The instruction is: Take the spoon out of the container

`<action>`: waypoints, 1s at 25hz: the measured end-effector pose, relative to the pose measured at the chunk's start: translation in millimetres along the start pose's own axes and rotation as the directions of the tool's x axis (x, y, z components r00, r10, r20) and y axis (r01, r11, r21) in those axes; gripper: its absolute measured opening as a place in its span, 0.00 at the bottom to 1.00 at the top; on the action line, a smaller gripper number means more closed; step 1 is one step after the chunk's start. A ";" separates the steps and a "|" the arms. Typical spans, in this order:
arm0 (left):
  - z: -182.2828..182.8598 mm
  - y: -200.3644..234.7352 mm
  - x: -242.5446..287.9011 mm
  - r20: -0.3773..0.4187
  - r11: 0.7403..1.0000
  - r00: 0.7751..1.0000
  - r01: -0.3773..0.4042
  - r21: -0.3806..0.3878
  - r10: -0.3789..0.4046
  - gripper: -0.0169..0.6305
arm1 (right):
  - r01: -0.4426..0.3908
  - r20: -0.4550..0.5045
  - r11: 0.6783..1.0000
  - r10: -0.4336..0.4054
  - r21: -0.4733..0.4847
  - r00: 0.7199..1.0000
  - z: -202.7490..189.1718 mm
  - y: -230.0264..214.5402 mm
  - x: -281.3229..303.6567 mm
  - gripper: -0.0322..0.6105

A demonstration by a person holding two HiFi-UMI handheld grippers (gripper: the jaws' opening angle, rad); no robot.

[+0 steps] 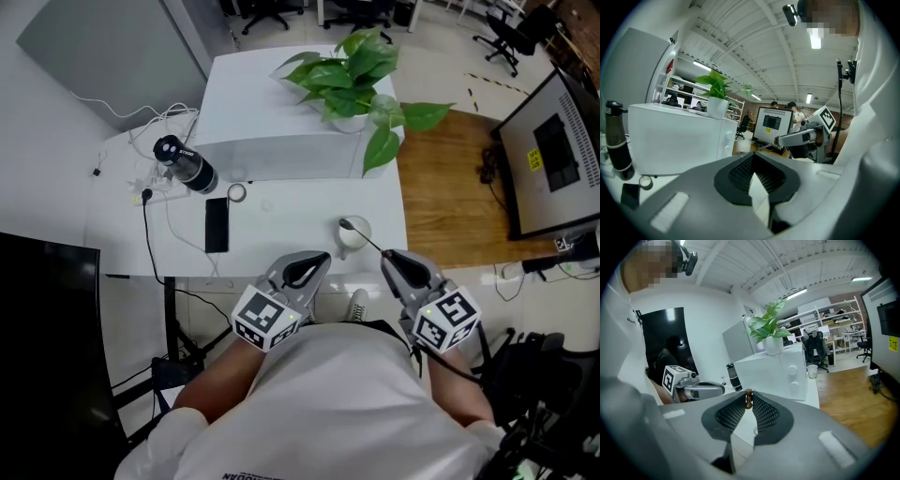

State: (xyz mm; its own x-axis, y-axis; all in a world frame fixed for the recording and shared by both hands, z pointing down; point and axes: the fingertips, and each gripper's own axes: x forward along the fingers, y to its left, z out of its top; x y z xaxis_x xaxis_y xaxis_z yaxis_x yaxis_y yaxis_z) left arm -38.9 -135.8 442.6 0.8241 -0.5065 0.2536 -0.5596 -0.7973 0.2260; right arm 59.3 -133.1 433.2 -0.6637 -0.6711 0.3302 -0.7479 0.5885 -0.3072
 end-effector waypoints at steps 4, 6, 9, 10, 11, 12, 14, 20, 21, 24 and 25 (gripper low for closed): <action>-2.4 3.0 -8.3 -0.004 0.999 0.999 0.036 0.013 -0.036 0.03 | 0.045 0.010 0.999 -0.046 0.015 0.999 -5.5 8.1 0.6 0.13; -4.5 3.6 -14.8 -0.006 0.998 0.998 0.057 0.017 -0.057 0.03 | 0.066 0.017 0.998 -0.066 0.018 0.998 -7.3 13.6 1.1 0.13; -10.1 3.6 -25.1 -0.013 0.996 0.996 0.089 0.022 -0.088 0.03 | 0.099 0.026 0.995 -0.100 0.013 0.995 -6.6 20.4 0.8 0.13; -12.5 3.9 -28.3 -0.017 0.995 0.995 0.096 0.023 -0.095 0.03 | 0.107 0.029 0.994 -0.107 0.009 0.994 -5.9 22.8 0.8 0.13; -14.6 4.2 -31.2 -0.019 0.995 0.995 0.099 0.024 -0.099 0.03 | 0.113 0.031 0.994 -0.113 0.005 0.993 -5.3 25.3 0.6 0.13; -15.9 4.6 -33.9 -0.019 0.995 0.995 0.099 0.025 -0.098 0.03 | 0.117 0.034 0.993 -0.116 0.000 0.993 -4.6 27.4 -0.2 0.13; -15.7 4.6 -38.4 -0.010 0.996 0.996 0.089 0.022 -0.089 0.03 | 0.120 0.039 0.993 -0.120 -0.006 0.992 -3.1 29.9 -3.5 0.13; -16.7 -12.1 -46.6 0.013 0.999 0.999 0.041 0.021 -0.042 0.03 | 0.084 0.042 0.996 -0.082 -0.031 0.996 -4.7 38.5 -20.4 0.13; -17.1 -16.7 -46.7 0.018 0.999 0.999 0.030 0.020 -0.030 0.03 | 0.072 0.042 0.997 -0.070 -0.039 0.997 -5.1 40.0 -24.6 0.13; -17.9 -35.9 -44.6 0.031 1.000 0.999 -0.011 0.016 0.010 0.03 | 0.041 0.046 0.997 -0.038 -0.059 0.998 -6.2 41.9 -44.1 0.13; -19.0 -43.6 -43.9 0.035 1.000 0.999 -0.024 0.013 0.023 0.03 | 0.034 0.049 0.997 -0.031 -0.064 0.998 -7.1 41.9 -53.2 0.13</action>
State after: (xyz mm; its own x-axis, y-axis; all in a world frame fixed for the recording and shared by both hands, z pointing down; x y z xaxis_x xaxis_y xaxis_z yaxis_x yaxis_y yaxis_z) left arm -52.3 -72.6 439.5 0.8133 -0.5361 0.2261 -0.5779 -0.7893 0.2075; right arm 63.2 -69.6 409.2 -0.6389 -0.7103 0.2956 -0.7693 0.5927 -0.2384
